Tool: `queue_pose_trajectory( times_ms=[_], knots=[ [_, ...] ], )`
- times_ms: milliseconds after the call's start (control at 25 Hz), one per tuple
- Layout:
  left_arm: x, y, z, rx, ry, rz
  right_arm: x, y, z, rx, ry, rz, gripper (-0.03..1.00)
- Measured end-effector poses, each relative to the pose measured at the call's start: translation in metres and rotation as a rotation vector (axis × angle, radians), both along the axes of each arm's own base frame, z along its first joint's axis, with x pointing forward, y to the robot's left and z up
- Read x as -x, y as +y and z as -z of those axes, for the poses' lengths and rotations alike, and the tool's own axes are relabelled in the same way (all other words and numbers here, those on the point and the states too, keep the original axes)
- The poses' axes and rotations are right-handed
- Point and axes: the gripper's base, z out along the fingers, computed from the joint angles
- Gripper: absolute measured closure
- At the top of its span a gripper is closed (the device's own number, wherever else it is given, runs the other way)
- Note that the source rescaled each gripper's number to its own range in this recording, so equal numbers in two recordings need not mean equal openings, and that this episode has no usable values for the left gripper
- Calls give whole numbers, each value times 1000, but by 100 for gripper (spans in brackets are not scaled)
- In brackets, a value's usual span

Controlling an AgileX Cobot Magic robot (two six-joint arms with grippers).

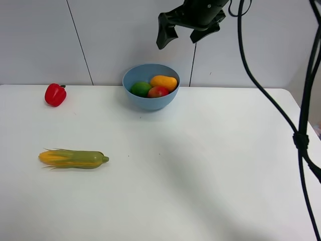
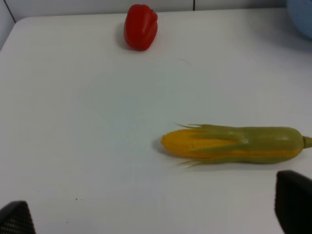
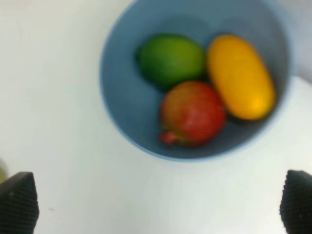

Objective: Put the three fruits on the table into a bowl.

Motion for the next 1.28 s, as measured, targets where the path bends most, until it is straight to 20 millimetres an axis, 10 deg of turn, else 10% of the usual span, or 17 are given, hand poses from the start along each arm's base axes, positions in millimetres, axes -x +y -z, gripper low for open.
queue_pose_trajectory(
  times_ms=[440, 960, 1280],
  knots=[
    [0, 0, 0, 0, 0, 0, 55, -40, -76, 27, -161, 130, -3],
    [0, 0, 0, 0, 0, 0, 195, -206, -76, 148, -148, 619, -3],
    [0, 0, 0, 0, 0, 0, 299, -218, -62, 191, -287, 675, -3]
  ],
)
